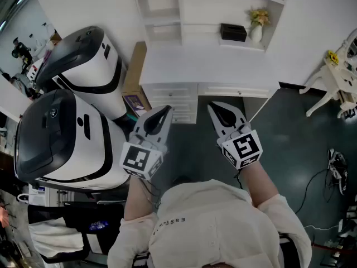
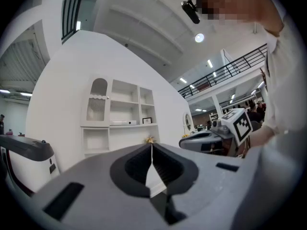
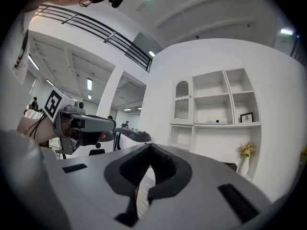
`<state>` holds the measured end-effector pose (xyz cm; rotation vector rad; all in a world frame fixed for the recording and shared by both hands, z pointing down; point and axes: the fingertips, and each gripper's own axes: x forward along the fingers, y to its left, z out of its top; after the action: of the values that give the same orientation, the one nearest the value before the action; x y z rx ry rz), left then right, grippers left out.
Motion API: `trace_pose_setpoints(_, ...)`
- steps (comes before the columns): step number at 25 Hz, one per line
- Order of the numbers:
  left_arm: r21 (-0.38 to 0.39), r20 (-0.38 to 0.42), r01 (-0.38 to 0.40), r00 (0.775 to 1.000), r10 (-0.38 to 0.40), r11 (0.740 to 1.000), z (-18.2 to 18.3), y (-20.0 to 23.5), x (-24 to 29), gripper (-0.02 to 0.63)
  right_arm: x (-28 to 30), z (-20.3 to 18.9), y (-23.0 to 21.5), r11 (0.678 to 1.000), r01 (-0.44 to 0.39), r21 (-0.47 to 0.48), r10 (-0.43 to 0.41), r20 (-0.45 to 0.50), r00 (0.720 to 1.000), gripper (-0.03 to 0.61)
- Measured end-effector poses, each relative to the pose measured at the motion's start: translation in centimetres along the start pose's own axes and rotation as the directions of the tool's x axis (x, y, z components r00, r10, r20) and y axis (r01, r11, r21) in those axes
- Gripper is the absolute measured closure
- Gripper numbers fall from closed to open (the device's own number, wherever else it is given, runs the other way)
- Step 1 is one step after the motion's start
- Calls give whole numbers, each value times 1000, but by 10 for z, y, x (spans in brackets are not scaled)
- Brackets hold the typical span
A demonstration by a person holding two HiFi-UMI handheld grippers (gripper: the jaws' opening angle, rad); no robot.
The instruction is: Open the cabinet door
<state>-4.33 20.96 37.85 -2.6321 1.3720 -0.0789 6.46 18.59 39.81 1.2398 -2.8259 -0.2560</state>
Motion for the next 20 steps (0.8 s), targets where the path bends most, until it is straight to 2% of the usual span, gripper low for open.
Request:
trace_pose_setpoints(16, -37, -9, 7, 1000, -7, 999, -10, -6, 26, 609, -6, -6, -26, 998, 25, 51, -26, 16, 1000, 568)
trace_pose_setpoints(20, -53, 28, 4, 1000, -3, 999, -2, -3, 41, 600, -4, -10, -42, 996, 43, 72, -44, 6, 999, 568)
